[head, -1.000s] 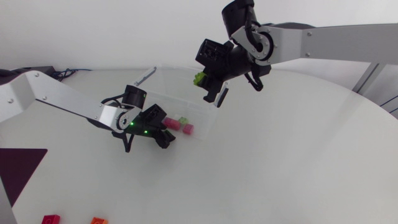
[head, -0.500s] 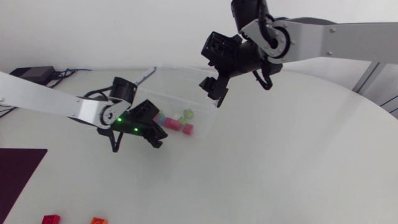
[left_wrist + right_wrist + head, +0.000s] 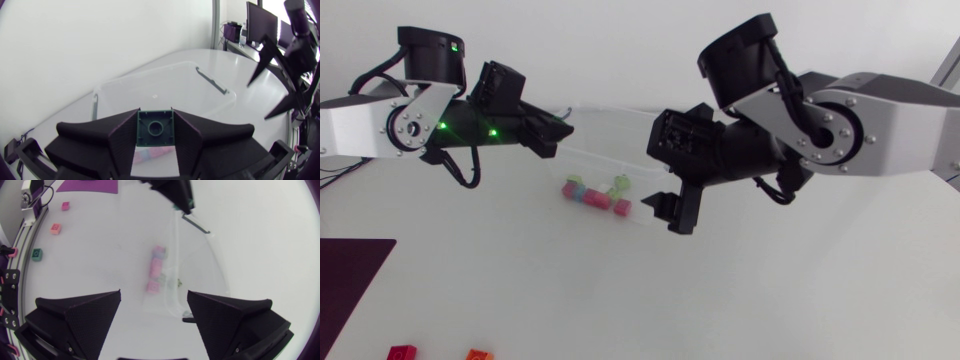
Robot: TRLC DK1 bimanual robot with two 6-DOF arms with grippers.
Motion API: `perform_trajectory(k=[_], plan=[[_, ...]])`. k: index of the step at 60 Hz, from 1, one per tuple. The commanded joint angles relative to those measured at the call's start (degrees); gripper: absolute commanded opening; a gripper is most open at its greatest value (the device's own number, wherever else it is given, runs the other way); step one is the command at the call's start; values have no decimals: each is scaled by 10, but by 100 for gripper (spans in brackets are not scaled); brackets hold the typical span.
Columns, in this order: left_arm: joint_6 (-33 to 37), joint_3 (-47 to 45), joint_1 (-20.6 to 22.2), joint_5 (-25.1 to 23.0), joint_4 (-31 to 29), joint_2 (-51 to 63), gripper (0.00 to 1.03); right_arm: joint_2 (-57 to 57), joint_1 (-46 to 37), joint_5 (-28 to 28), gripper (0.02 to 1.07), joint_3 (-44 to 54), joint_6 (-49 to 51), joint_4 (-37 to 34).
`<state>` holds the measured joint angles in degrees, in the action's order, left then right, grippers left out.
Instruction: Pick up the duplo bricks and place them in the container
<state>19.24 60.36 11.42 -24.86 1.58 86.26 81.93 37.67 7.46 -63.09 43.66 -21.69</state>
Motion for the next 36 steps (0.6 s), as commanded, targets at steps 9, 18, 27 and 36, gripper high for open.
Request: perform_trajectory(k=[9, 18, 27, 36], plan=[[-68, 79, 0, -5, 67, 88, 4, -16, 76, -1, 98, 45, -9, -38], [-66, 116, 6, 16, 83, 150, 6, 2, 119, -1, 98, 47, -14, -52], [-62, 140, 5, 18, 83, 196, 40, 23, 155, 0, 98, 45, -12, -59], [-58, 136, 4, 25, 79, 197, 86, 53, 182, 4, 98, 23, -6, -78]])
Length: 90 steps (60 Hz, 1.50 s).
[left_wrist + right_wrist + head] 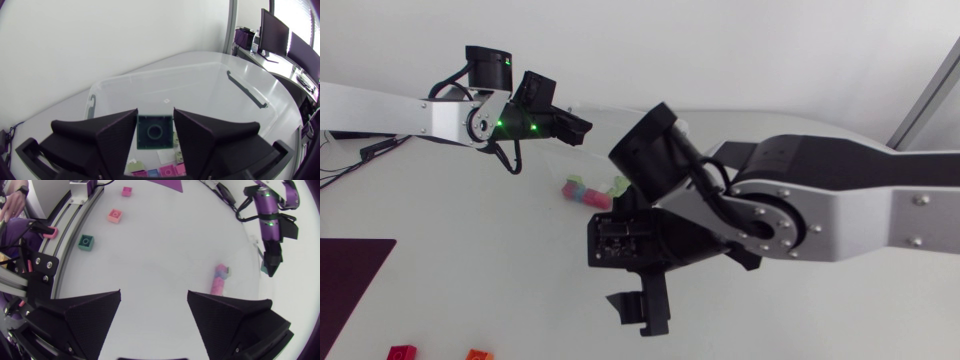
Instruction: Pick up the duplo bricks and place them in the container
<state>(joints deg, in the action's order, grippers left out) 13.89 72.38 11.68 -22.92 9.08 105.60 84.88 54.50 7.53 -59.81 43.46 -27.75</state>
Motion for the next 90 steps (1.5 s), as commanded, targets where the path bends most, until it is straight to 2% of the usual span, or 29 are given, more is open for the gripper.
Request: perform_trajectory(k=[1, 6, 12, 19, 27, 30, 42, 45, 53, 59, 67, 74, 90], plan=[[-4, 14, 2, 5, 2, 1, 88, 26, 17, 4, 98, -13, -2, -20], [6, -5, -1, 10, -1, -21, 95, 41, 32, 4, 98, -24, 0, -28], [24, -39, -10, 11, -12, -65, 95, 51, 35, 5, 98, -25, 4, -29], [62, -91, -22, 10, -55, -148, 95, 49, 31, 4, 98, -16, 5, -29], [156, -163, -30, -17, -159, -257, 95, 15, 12, 5, 98, 7, 4, -21], [203, -194, -30, -35, -216, -299, 95, -3, 0, 5, 98, 21, 4, -16], [312, -284, -30, -59, -354, -396, 95, -77, -38, 4, 98, 67, -12, 9], [326, -307, -32, -58, -363, -407, 95, -99, -51, 3, 98, 77, -19, 16], [417, -342, -76, -58, -429, -416, 95, -161, -87, 0, 98, 105, -22, 16], [531, -344, -133, -58, -518, -407, 95, -200, -113, 0, 98, 120, -19, 2], [647, -348, -187, -54, -598, -403, 95, -242, -145, 5, 98, 131, -17, -17], [715, -365, -215, -31, -640, -402, 95, -283, -179, 5, 98, 145, -19, -19], [772, -445, -203, 25, -659, -423, 93, -353, -272, 44, 98, 176, -19, -27]])
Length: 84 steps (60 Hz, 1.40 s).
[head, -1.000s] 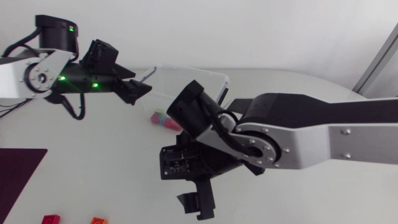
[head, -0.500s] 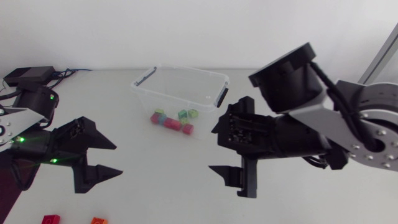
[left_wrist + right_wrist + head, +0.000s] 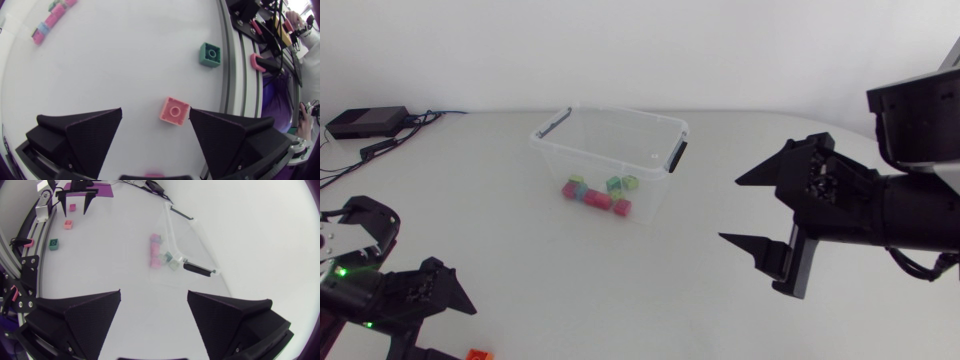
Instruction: Pick up the duplo bricks and place them in the container
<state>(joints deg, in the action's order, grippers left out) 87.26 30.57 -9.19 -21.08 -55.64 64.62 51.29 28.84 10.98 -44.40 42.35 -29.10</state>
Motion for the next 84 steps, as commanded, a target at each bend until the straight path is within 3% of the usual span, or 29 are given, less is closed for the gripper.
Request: perform_trajectory(k=[1, 17, 34, 42, 51, 58, 68, 78, 84], plan=[[38, -31, 8, 8, -11, -15, 93, -20, -17, 11, 98, 24, -7, -15], [33, -77, 71, 38, -4, -26, 86, -54, -41, 16, 98, 38, -2, -35], [11, -57, 101, 57, 13, 9, 82, -72, -54, 24, 98, 34, 0, -53], [-10, -36, 126, 73, 14, 50, 68, -76, -54, 24, 98, 30, 0, -60], [-34, -10, 146, 74, 26, 78, 66, -86, -55, 24, 98, 32, 0, -67], [-52, -3, 161, 82, 48, 101, 58, -95, -59, 25, 98, 36, 3, -70], [-58, 9, 167, 89, 56, 126, 35, -102, -80, 38, 98, 34, 12, -82], [-61, 24, 165, 89, 56, 121, 34, -105, -81, 39, 98, 38, 13, -83], [-72, 49, 166, 89, 49, 113, 29, -107, -81, 39, 98, 37, 12, -83]])
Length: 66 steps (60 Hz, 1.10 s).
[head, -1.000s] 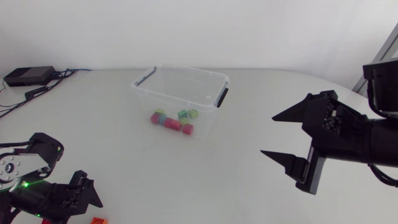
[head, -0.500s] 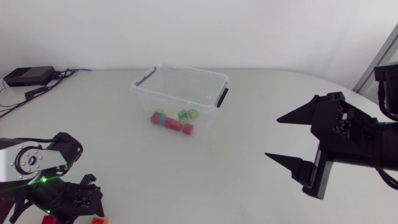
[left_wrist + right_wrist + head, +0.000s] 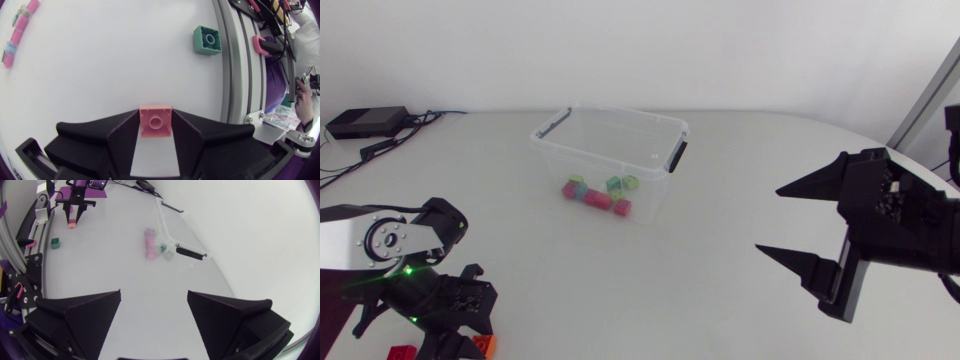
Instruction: Pick up the duplo bricks and place them in the container
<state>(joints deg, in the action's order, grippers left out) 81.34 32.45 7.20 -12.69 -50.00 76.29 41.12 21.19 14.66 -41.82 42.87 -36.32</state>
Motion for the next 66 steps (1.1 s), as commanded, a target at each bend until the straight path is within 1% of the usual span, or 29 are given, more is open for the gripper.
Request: perform_trajectory(k=[1, 8, 16, 22, 26, 30, 34, 36, 37, 38, 40, 43, 46, 50, 54, 58, 62, 63, 66], plan=[[-14, 36, 4, 5, -10, -10, 29, -6, -4, 2, 98, 11, 7, -11], [-42, 83, 11, -9, -21, -47, 29, -17, -19, 2, 98, 9, 5, -11], [-93, 161, 15, -59, -19, -58, 27, -34, -56, 7, 98, 16, -1, -1], [-141, 223, 17, -104, -12, -33, 26, -50, -94, 18, 98, 25, -10, 17], [-186, 256, 23, -118, 17, -8, 25, -60, -120, 24, 98, 32, -19, 33], [-240, 282, 30, -135, 62, 12, 25, -68, -145, 28, 98, 33, -29, 42], [-312, 304, 40, -141, 129, 34, 25, -80, -180, 50, 98, 37, -38, 49], [-334, 308, 46, -142, 155, 41, 25, -84, -193, 58, 98, 39, -39, 49], [-346, 311, 48, -142, 172, 44, 25, -87, -199, 64, 98, 40, -40, 49], [-385, 315, 53, -141, 218, 54, 25, -90, -208, 68, 98, 42, -42, 50], [-418, 322, 54, -140, 255, 64, 25, -96, -219, 71, 98, 45, -46, 54], [-439, 332, 58, -135, 283, 79, 25, -104, -229, 75, 98, 49, -52, 57], [-465, 346, 68, -115, 311, 98, 25, -115, -244, 81, 98, 57, -59, 65], [-501, 360, 75, -89, 367, 125, 25, -125, -255, 85, 98, 66, -62, 65], [-516, 373, 84, -63, 402, 143, 25, -136, -258, 85, 98, 78, -71, 70], [-537, 390, 85, -55, 428, 165, 25, -150, -266, 85, 98, 91, -76, 71], [-544, 400, 91, -33, 458, 185, 26, -167, -267, 85, 98, 105, -77, 70], [-547, 406, 94, -23, 472, 199, 31, -172, -267, 85, 98, 111, -78, 69], [-559, 415, 96, -12, 496, 220, 36, -179, -268, 84, 98, 116, -80, 66]])
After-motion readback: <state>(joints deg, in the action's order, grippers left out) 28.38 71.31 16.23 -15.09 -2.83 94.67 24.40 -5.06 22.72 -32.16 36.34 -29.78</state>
